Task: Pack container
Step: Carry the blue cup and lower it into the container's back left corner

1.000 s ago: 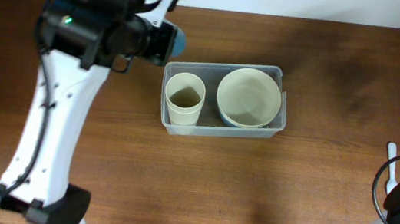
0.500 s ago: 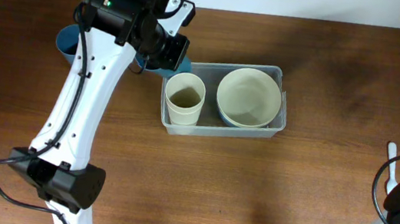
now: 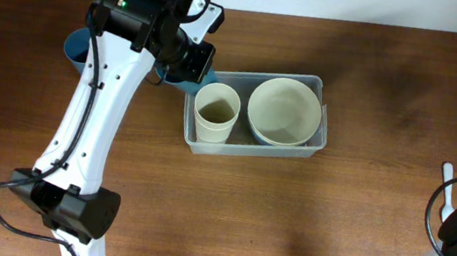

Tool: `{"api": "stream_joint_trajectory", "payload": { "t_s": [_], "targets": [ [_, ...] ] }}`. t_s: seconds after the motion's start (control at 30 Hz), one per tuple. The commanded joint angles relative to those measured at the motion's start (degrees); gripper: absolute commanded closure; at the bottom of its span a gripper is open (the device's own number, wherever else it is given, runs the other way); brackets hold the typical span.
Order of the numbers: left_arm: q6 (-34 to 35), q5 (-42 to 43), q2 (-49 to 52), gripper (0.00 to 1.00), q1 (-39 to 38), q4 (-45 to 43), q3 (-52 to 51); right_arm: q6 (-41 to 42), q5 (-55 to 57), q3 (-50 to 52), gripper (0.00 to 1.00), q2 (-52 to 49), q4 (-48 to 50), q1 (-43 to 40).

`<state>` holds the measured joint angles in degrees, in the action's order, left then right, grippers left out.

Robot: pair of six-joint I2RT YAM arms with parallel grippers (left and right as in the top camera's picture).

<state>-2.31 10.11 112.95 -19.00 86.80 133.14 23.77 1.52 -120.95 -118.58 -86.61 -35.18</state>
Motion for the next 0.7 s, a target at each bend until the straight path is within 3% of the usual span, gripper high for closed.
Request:
{"api": "stream_joint_trajectory", "payload": {
  "t_s": [0.0,0.33,0.4,0.47,0.67],
  "targets": [
    [-2.3,1.0,0.3,0.86,-0.1,-0.9,0.9,0.3,0.7,0.0,0.01,-0.1,0.1,-0.1],
    [-3.0,1.1,1.3,0.83,-0.1,-2.1,0.9,0.3,0.7,0.0,0.01,-0.2,0.1,-0.1],
    [-3.0,1.0,1.2,0.76,-0.1,-3.3,0.9,0.3,0.7,0.0,0.01,-0.1,0.1,-0.1],
    [-3.0,0.9,1.2,0.74,0.0,-4.1,1.0,0.3,0.7,0.0,0.01,-0.1,0.1,-0.1],
    [-1.6,-6.1,1.1,0.71,2.9,-3.6,3.3,0.3,0.7,0.0,0.01,-0.1,0.1,-0.2]
  ]
}}
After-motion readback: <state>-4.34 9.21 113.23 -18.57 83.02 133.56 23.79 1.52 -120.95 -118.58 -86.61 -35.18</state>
